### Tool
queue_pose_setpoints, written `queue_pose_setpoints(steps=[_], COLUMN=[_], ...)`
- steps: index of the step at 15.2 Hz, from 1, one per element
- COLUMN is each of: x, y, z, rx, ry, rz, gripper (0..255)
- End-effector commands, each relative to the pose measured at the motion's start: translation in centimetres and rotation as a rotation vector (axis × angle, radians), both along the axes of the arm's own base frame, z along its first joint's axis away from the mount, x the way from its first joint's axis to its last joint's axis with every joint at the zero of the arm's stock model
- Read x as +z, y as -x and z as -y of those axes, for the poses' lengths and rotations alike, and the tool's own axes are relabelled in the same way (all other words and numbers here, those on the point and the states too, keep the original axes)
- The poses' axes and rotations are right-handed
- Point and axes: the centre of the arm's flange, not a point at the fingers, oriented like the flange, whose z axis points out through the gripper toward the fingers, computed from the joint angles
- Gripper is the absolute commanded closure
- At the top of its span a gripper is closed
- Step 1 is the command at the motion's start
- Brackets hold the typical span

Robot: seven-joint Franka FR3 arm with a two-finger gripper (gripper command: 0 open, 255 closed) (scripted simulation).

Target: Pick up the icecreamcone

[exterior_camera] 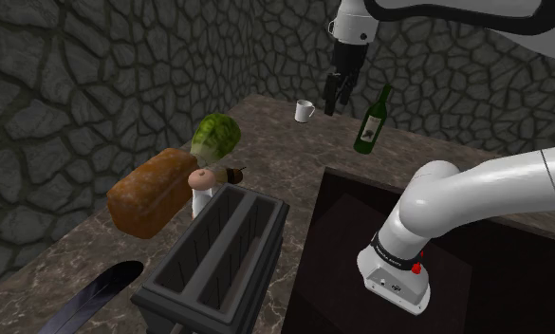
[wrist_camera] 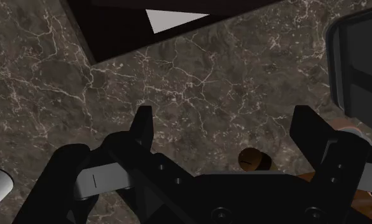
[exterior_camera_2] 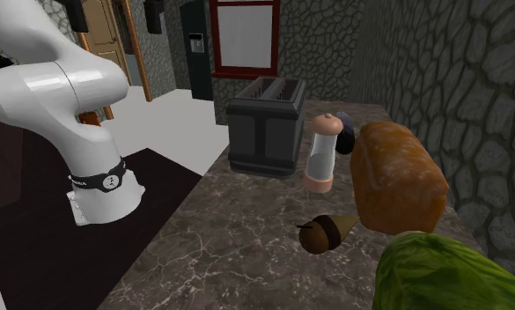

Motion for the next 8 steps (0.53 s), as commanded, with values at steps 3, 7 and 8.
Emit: queue_pose_setpoints(steps=[3, 7, 8], x=[-1.8, -5.3, -6.2], y=[-1.9, -5.5, -6.4], z=[-0.5, -1.7, -2.1], rx=[0.039, 0.116, 0.135], ry=[0.001, 0.003, 0.003], rz=[0.001, 0.003, 0.004], gripper=[0, 0, 0])
